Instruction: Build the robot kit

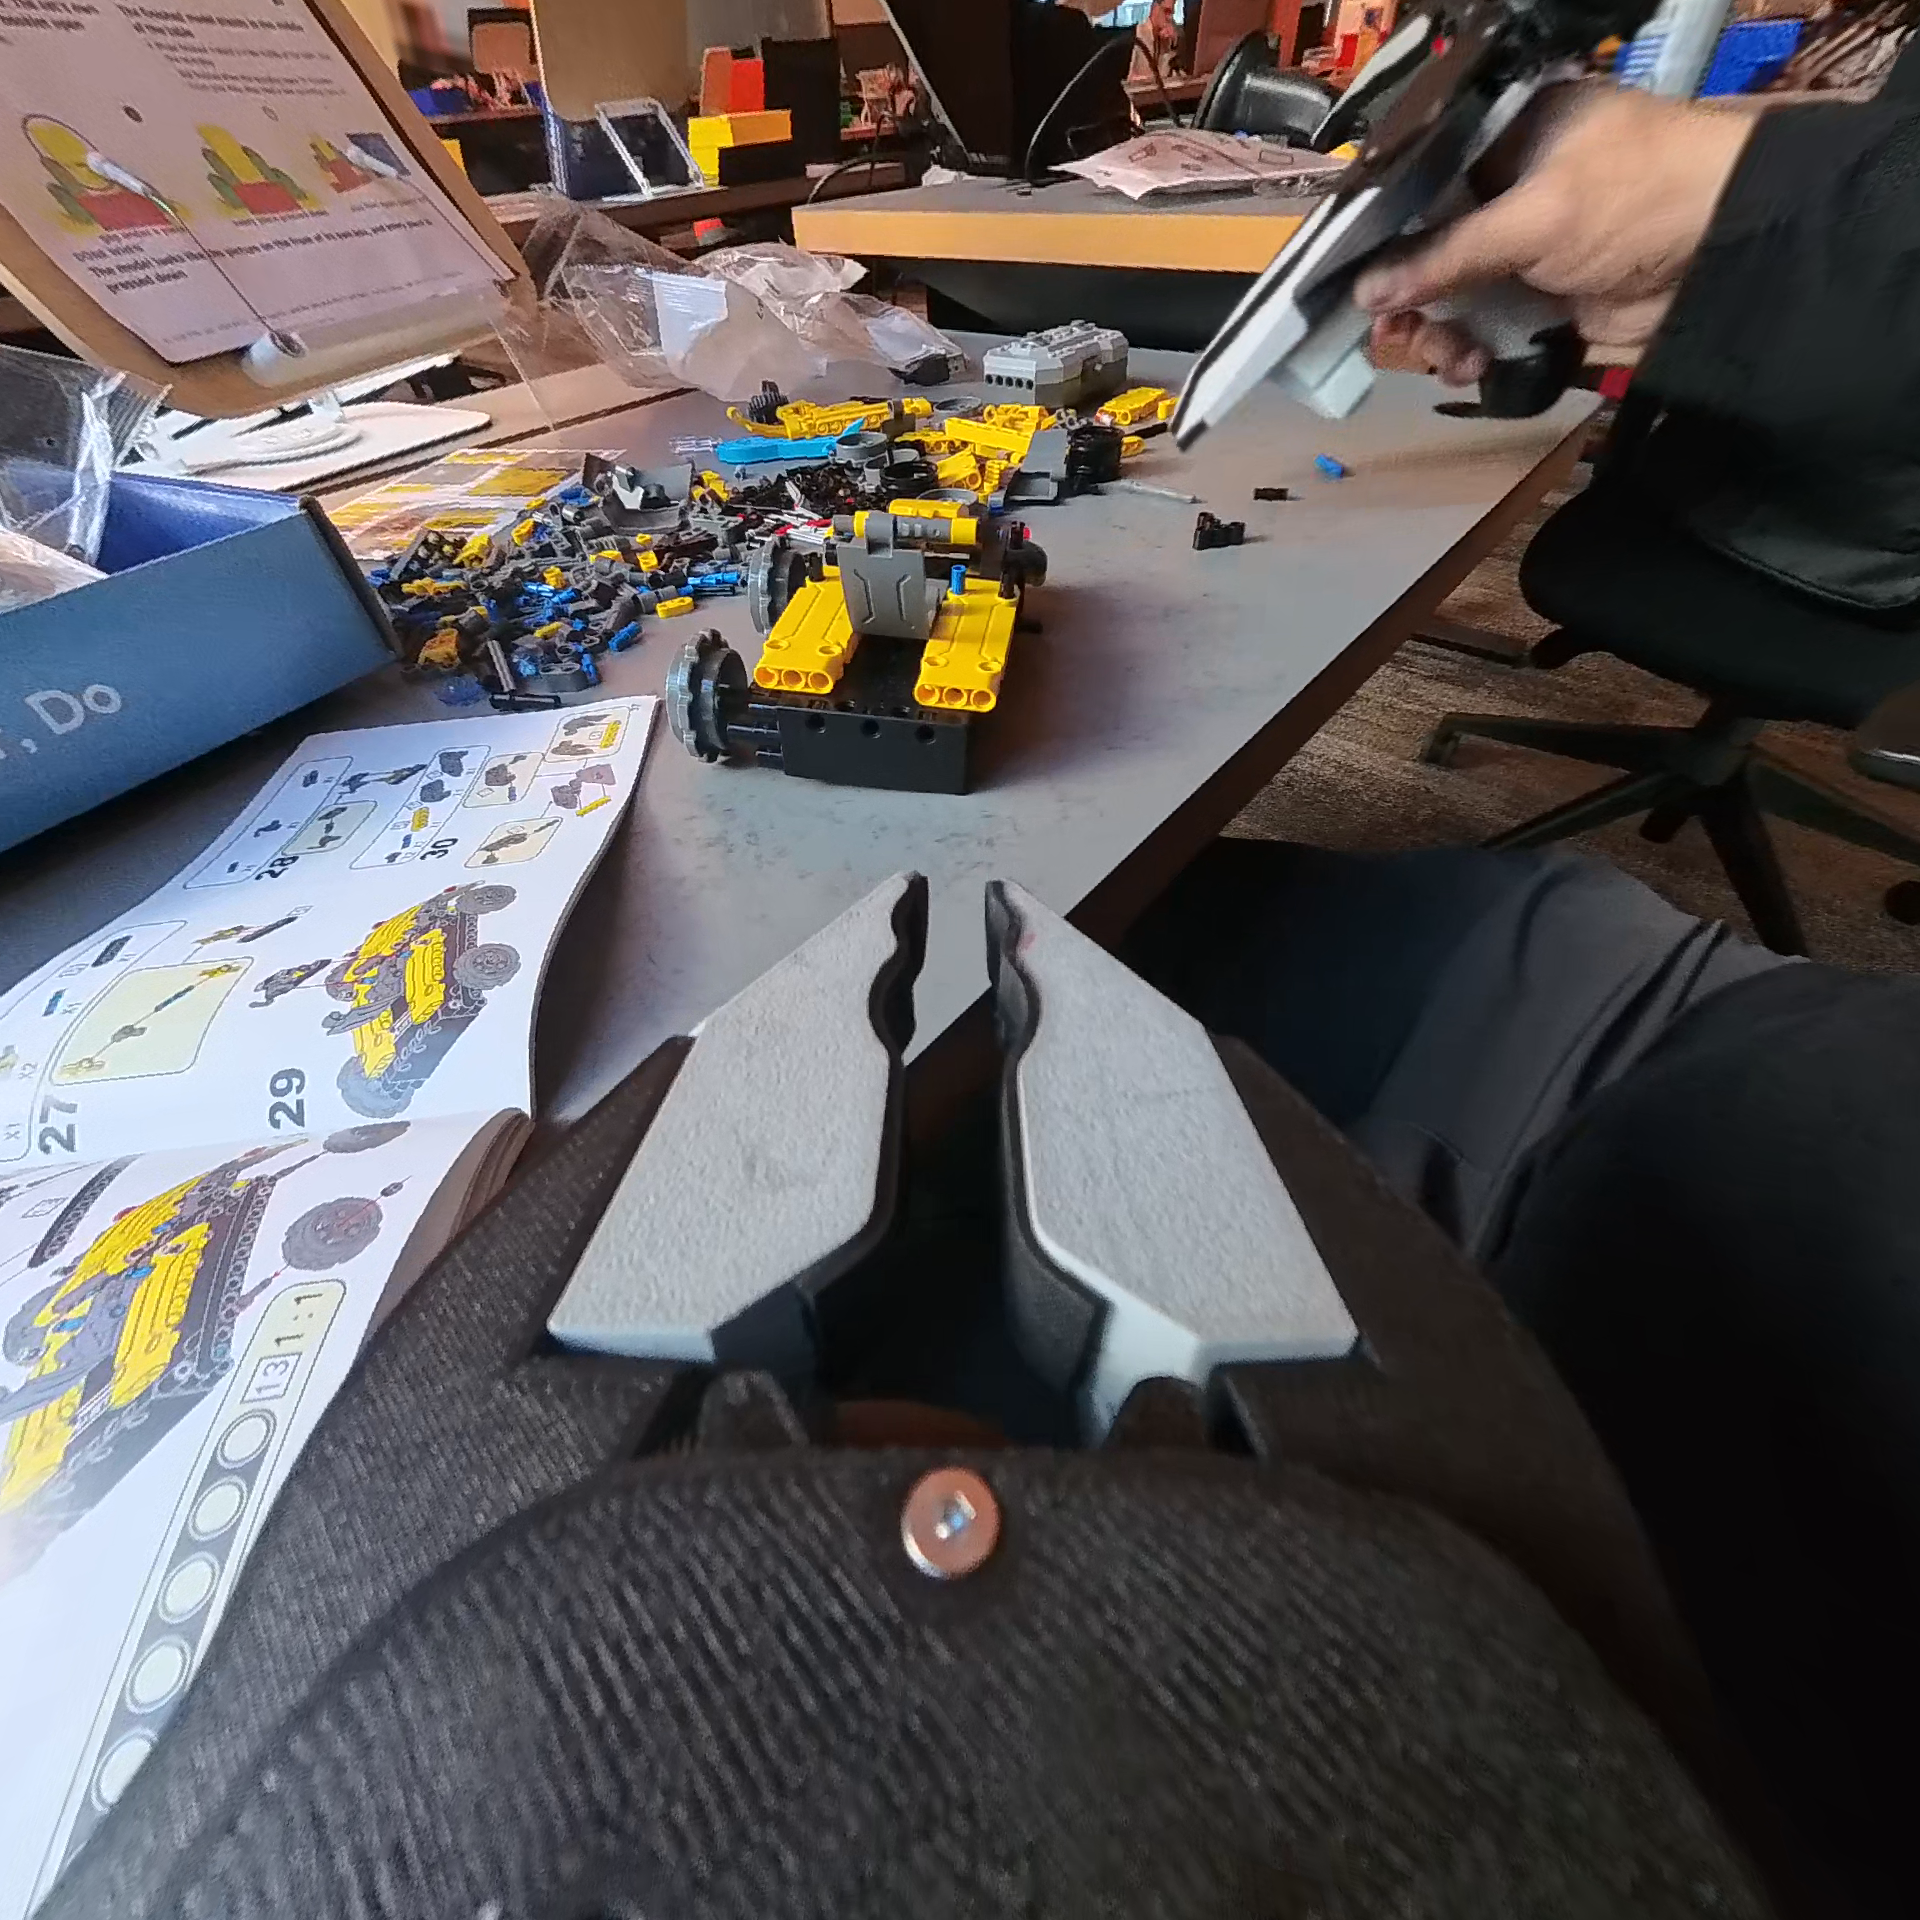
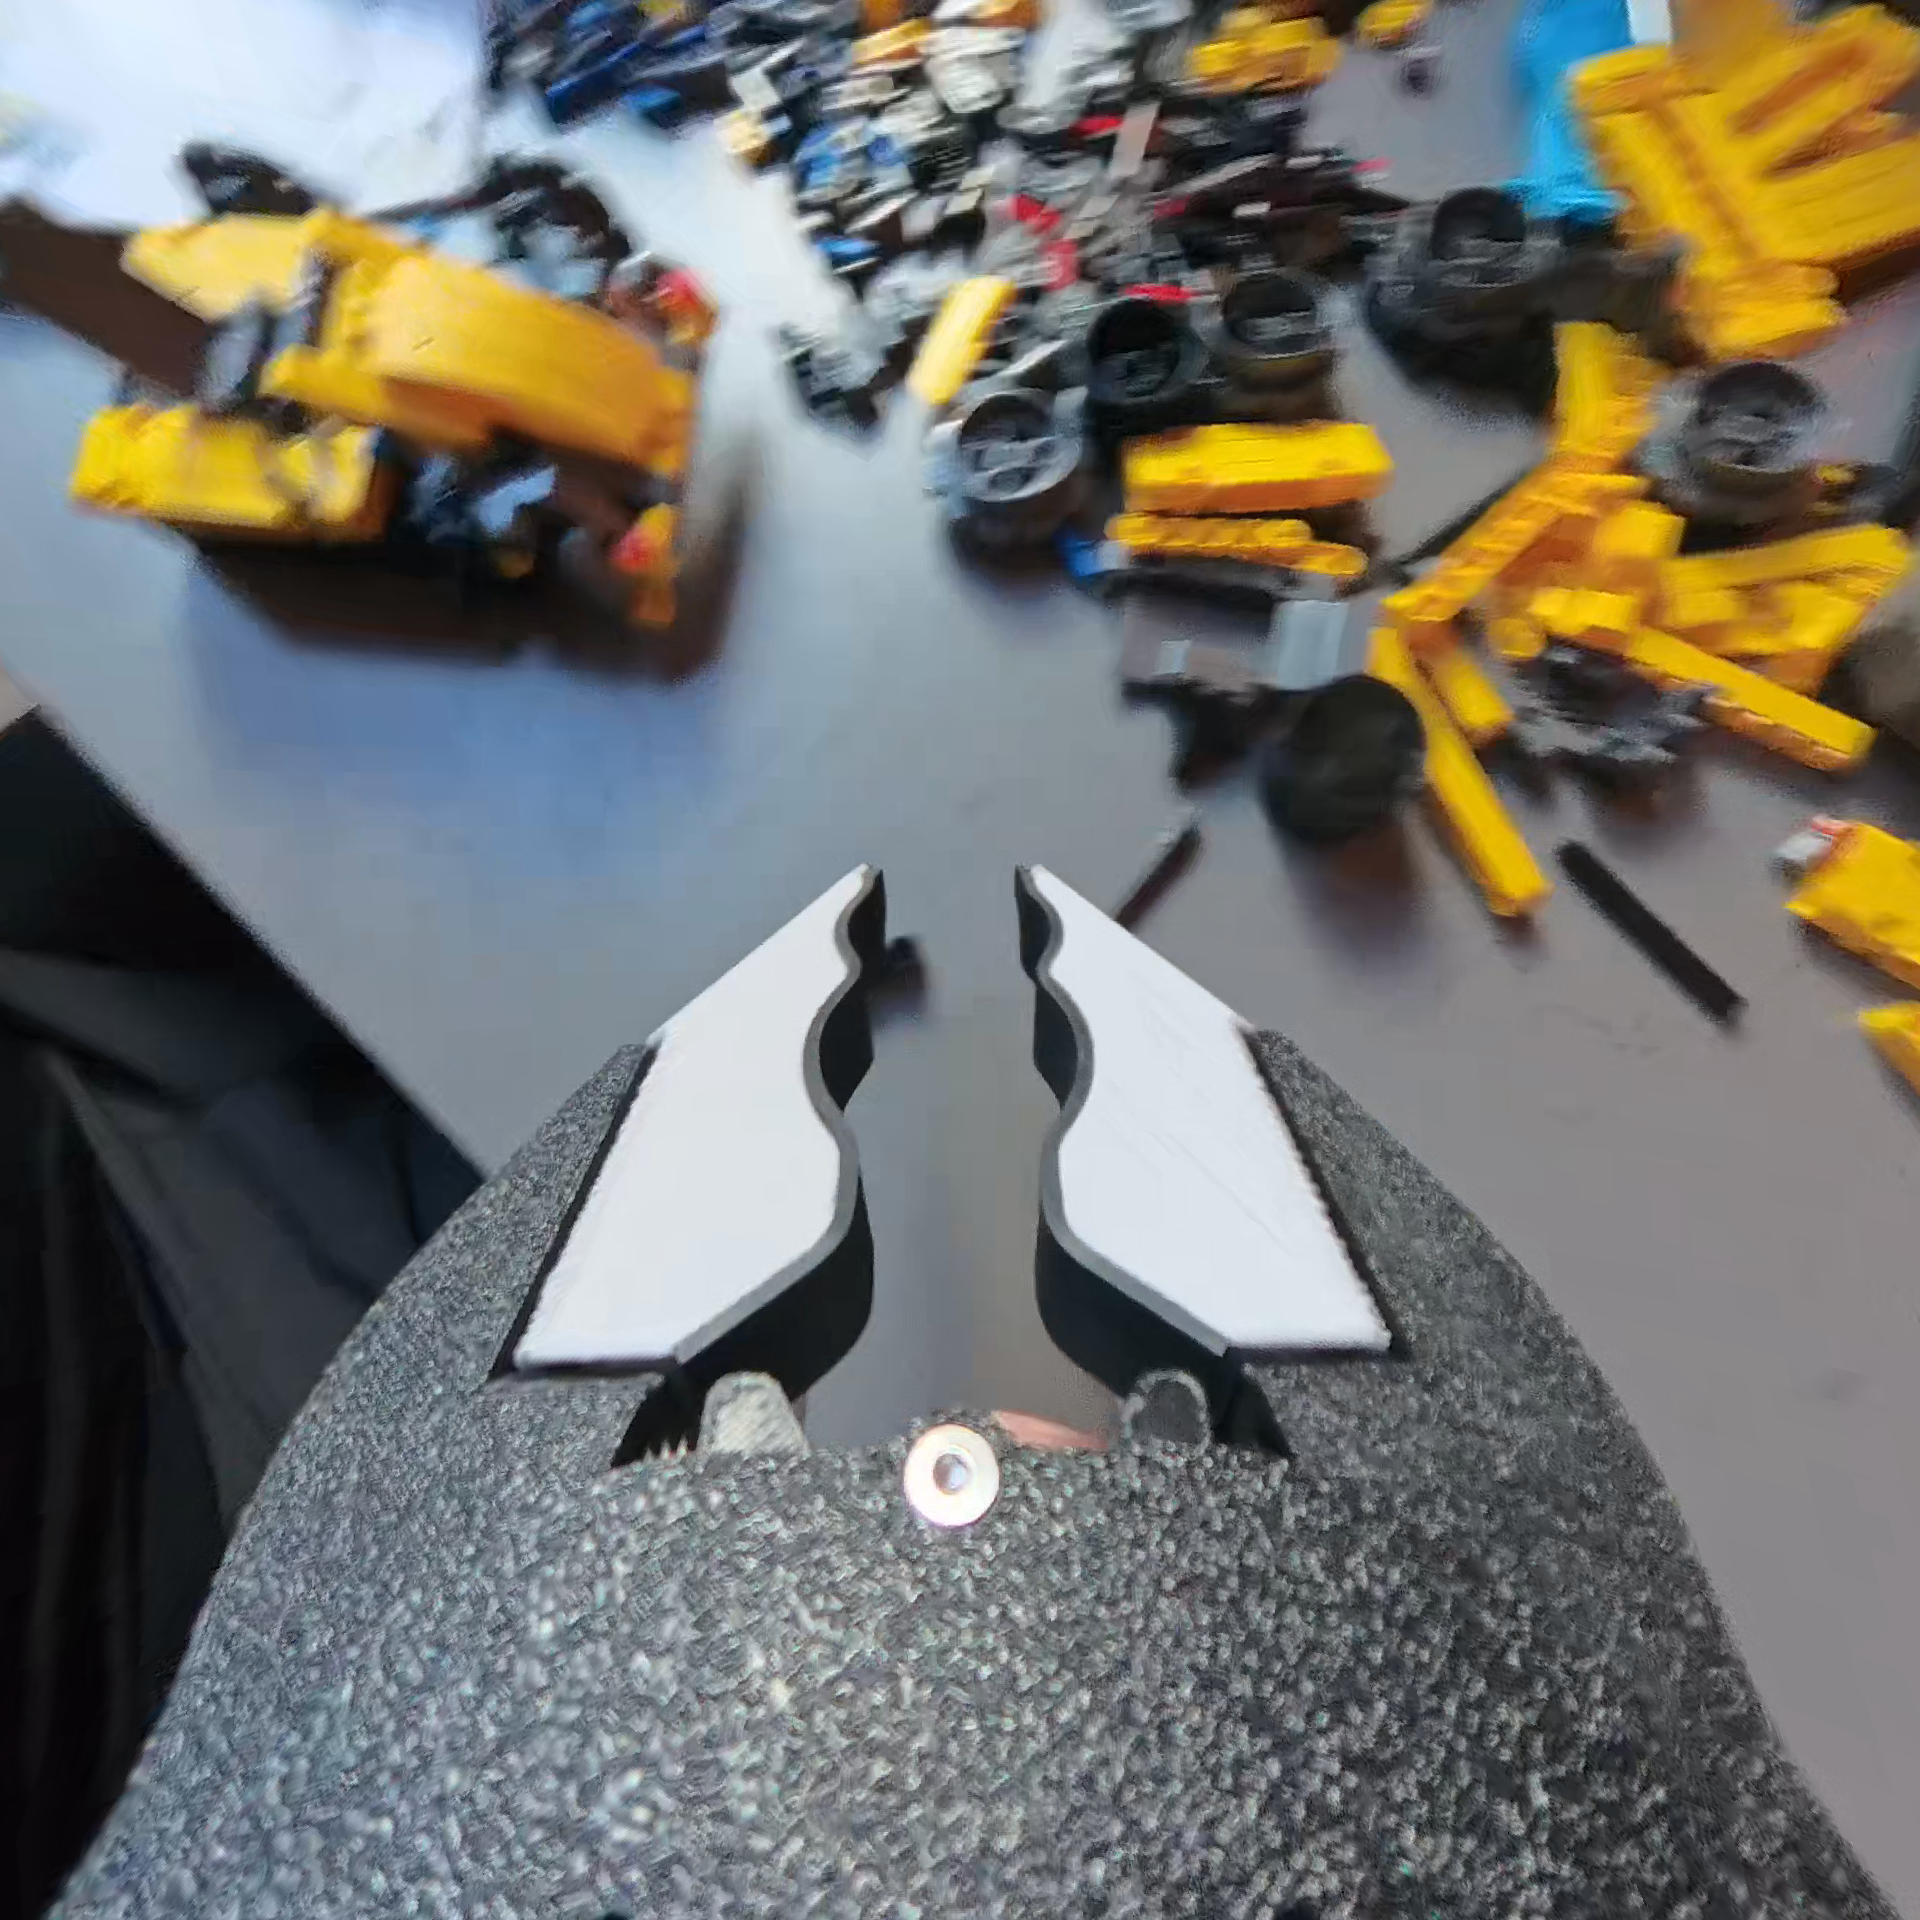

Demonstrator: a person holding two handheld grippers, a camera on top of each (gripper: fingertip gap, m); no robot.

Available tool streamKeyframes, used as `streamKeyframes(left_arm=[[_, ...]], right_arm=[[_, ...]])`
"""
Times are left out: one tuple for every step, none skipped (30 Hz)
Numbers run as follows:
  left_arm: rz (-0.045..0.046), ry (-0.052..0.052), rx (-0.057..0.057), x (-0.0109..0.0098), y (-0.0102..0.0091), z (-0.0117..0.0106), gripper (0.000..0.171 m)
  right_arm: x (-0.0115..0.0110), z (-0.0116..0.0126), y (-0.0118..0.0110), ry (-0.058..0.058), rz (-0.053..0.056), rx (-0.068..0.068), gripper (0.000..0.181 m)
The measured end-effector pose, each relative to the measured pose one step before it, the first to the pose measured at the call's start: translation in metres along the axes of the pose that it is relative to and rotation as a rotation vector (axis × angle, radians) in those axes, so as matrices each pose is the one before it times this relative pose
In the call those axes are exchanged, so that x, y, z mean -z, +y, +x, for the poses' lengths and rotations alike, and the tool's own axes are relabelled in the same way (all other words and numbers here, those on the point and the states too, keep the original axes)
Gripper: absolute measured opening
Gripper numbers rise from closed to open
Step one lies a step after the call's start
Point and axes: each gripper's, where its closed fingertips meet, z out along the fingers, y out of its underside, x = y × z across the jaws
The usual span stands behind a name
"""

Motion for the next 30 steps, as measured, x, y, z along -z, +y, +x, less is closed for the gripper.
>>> streamKeyframes(left_arm=[[-0.00162,-0.0001,0.0007,-0.00029,0.00044,-0.00005,0.008],[-0.00124,0.0006,0.0010,-0.00022,0.00031,0.00000,0.008],[-0.00112,0.0005,0.0009,-0.00023,0.00029,-0.00003,0.008],[-0.00094,-0.0001,0.0006,-0.00016,0.00018,-0.00006,0.008],[-0.00062,-0.0001,0.0006,-0.00013,0.00026,-0.00011,0.008],[-0.00131,0.0003,0.0011,-0.00017,0.00044,-0.00009,0.008],[-0.00162,0.0006,0.0015,-0.00019,0.00037,-0.00012,0.008],[-0.00012,0.0007,0.0017,0.00001,0.00013,-0.00005,0.008],[0.00068,0.0010,0.0014,0.00004,-0.00006,0.00002,0.008],[0.00055,0.0014,0.0014,0.00002,0.00005,0.00009,0.008],[-0.00001,0.0024,0.0017,-0.00001,0.00011,0.00033,0.008],[-0.00058,0.0027,0.0017,-0.00011,0.00015,0.00035,0.008],[0.00049,0.0015,0.0010,-0.00003,-0.00007,0.00028,0.008],[-0.00039,0.0009,-0.0003,-0.00021,0.00009,0.00015,0.008],[-0.00206,-0.0005,-0.0007,-0.00017,0.00031,0.00000,0.008],[-0.00077,-0.0004,-0.0004,-0.00011,0.00017,-0.00009,0.008],[0.00050,-0.0003,0.0007,0.00001,0.00005,-0.00004,0.008],[0.00032,0.0004,0.0011,-0.00017,0.00003,-0.00003,0.008],[-0.00132,0.0010,0.0009,-0.00029,0.00030,0.00010,0.008],[-0.00294,0.0016,0.0000,-0.00046,0.00064,0.00046,0.008],[-0.00317,0.0007,-0.0021,-0.00036,0.00047,0.00054,0.008],[-0.00211,-0.0021,-0.0042,-0.00007,0.00051,0.00019,0.008],[-0.00108,-0.0043,-0.0045,-0.00005,0.00040,-0.00034,0.008],[-0.00117,-0.0033,-0.0020,0.00007,0.00046,-0.00050,0.008],[-0.00109,-0.0019,0.0028,-0.00010,0.00024,-0.00072,0.008],[0.00044,0.0009,0.0062,0.00004,0.00012,-0.00055,0.008],[0.00128,0.0024,0.0067,-0.00015,-0.00004,-0.00032,0.008],[0.00076,0.0033,0.0053,-0.00023,-0.00003,0.00018,0.008],[-0.00024,0.0055,0.0041,-0.00049,0.00011,0.00080,0.008],[-0.00055,0.0063,0.0025,-0.00064,-0.00002,0.00148,0.008]], right_arm=[[-0.00158,0.01319,0.00013,0.0305,-0.0166,-0.0498,0.026],[-0.00351,0.00894,0.00159,0.0102,-0.0264,-0.0478,0.031],[-0.00455,0.00631,0.00186,0.0044,-0.0256,-0.0403,0.033],[-0.00494,0.00359,0.00195,-0.0021,-0.0237,-0.0243,0.033],[-0.00499,0.00049,0.00267,-0.0114,-0.0264,-0.0061,0.032],[-0.00443,0.00124,0.00317,0.0019,-0.0286,0.0047,0.028],[-0.00220,0.00232,0.00156,0.0134,-0.0166,0.0093,0.019],[-0.00047,0.00097,-0.00020,0.0034,-0.0066,0.0029,0.004],[-0.00009,-0.00006,0.00013,-0.0079,-0.0089,-0.0042,0.004],[0.00015,-0.00093,0.00048,-0.0135,-0.0089,0.0044,0.004],[0.00018,-0.00275,0.00106,-0.0219,-0.0112,0.0172,0.004],[0.00001,-0.00614,0.00185,-0.0392,-0.0153,0.0277,0.004],[-0.00021,-0.00859,0.00269,-0.0474,-0.0174,0.0345,0.004],[0.00001,-0.00683,0.00297,-0.0298,-0.0186,0.0316,0.004],[0.00089,-0.00394,0.00359,-0.0093,-0.0216,0.0261,0.004],[0.00140,-0.00305,0.00432,-0.0021,-0.0241,0.0272,0.004],[0.00165,-0.00183,0.00399,0.0055,-0.0208,0.0297,0.004],[0.00139,0.00035,0.00269,0.0145,-0.0121,0.0228,0.004],[0.00100,0.00183,0.00103,0.0141,-0.0025,0.0074,0.004],[0.00090,0.00188,-0.00066,0.0054,0.0061,-0.0090,0.007],[0.00169,0.00058,-0.00159,-0.0071,0.0106,-0.0189,0.019],[0.00339,-0.00208,-0.00200,-0.0208,0.0147,-0.0174,0.029],[0.00537,-0.00435,-0.00216,-0.0267,0.0226,-0.0088,0.030],[0.00695,-0.00322,-0.00099,-0.0118,0.0230,-0.0015,0.030],[0.00841,0.00104,0.00234,0.0192,0.0122,0.0018,0.030],[0.00986,0.00522,0.00590,0.0426,0.0027,0.0002,0.031],[0.01024,0.00730,0.00867,0.0454,0.0010,-0.0101,0.031],[0.00961,0.00812,0.01042,0.0379,0.0015,-0.0252,0.031],[0.00793,0.00888,0.01166,0.0350,0.0001,-0.0338,0.032],[0.00523,0.00830,0.01173,0.0320,-0.0016,-0.0307,0.034]])
